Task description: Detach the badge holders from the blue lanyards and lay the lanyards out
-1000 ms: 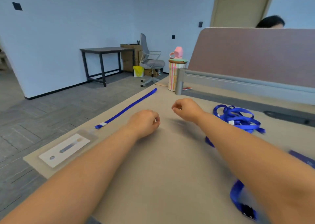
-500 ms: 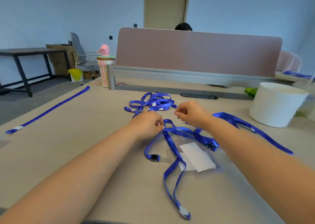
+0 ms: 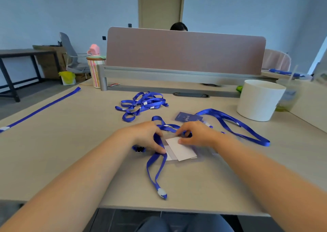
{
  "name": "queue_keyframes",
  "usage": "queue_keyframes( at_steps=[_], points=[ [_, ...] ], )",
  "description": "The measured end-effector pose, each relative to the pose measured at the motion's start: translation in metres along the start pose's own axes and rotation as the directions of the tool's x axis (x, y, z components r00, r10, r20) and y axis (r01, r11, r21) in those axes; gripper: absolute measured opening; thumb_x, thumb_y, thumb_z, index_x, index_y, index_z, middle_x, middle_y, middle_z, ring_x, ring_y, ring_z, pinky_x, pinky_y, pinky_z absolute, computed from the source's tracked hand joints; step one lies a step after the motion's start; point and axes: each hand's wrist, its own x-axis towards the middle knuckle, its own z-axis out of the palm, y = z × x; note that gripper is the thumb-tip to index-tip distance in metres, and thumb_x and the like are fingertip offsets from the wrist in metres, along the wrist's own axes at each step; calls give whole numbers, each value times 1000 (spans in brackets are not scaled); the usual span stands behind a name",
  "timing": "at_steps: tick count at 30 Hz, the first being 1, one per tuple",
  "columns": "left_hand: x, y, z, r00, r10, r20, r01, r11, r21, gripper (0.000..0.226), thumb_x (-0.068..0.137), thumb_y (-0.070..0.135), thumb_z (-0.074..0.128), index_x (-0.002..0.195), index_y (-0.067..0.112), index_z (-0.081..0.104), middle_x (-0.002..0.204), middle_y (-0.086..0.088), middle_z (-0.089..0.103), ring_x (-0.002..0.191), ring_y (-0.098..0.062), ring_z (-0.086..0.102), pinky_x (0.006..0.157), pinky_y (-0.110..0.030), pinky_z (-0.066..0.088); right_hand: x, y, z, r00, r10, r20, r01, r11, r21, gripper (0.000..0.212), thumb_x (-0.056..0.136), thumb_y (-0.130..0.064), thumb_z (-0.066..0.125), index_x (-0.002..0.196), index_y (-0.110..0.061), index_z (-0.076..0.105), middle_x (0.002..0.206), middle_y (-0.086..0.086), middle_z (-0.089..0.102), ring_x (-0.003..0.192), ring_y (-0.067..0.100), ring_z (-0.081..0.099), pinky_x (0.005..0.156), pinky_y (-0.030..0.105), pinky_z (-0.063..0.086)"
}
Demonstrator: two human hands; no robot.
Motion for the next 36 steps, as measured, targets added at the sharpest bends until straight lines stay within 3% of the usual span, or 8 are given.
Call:
queue_keyframes(
  at_steps=[5,11,15,19,27,29,31,36],
  points=[
    [7,1,-2,998,-66,18,66,998,-3,44,89,53,44,115,23,62,123,-4,53,109,-20,52,93,-34,44,1,0,-7,999,-6,52,7,1000,-11,22,84,-31,66,103,-22,69,114,-6,61,99,10,55,88,21,44],
    [24,11,3,994,88,-59,-85,995,56,38,95,31,46,133,27,48,140,1,41,129,-17,35,104,-32,34,-1,5,-7,999,-26,36,23,997,67,10,80,-29,70,88,-23,68,106,-6,66,94,7,58,74,11,42],
    [32,5,5,971,153,-181,-137,986,95,30,90,31,55,120,31,60,125,3,46,110,-13,47,85,-24,41,1,10,-9,997,-44,60,38,993,108,12,79,-25,72,91,-23,69,105,-5,66,92,7,58,80,15,43],
    [37,6,6,927,296,-231,-237,938,251,28,92,29,53,118,32,62,117,4,50,103,-12,48,66,-18,32,1,16,-11,996,-51,72,40,988,146,15,77,-25,73,92,-23,71,106,-4,67,95,9,60,85,18,47],
    [40,5,7,896,286,-339,-235,955,183,21,92,30,52,109,23,62,114,6,50,108,-11,44,85,-22,36,2,26,-15,995,-41,-91,56,984,170,19,77,-25,74,95,-25,69,106,-7,66,93,4,57,72,6,41],
    [37,6,0,889,241,-390,-225,970,87,16,93,30,51,104,24,60,109,9,52,106,-9,46,87,-21,37,2,23,-21,973,-55,-225,93,983,161,17,79,-24,72,95,-21,69,103,-6,66,88,4,56,69,1,40],
    [32,7,-6,905,138,-403,-225,959,-175,5,93,27,51,96,28,55,99,13,53,97,-7,51,82,-18,40,3,18,-26,940,-74,-334,140,974,178,15,81,-23,70,94,-16,69,98,-2,65,85,7,55,67,0,39],
    [29,8,-14,892,-47,-450,-280,724,-630,3,92,15,55,92,18,56,84,7,66,80,-5,62,74,-18,46,6,8,-37,909,-71,-410,185,952,246,17,76,-39,71,87,-28,65,93,-12,60,83,4,55,70,9,42]
  ],
)
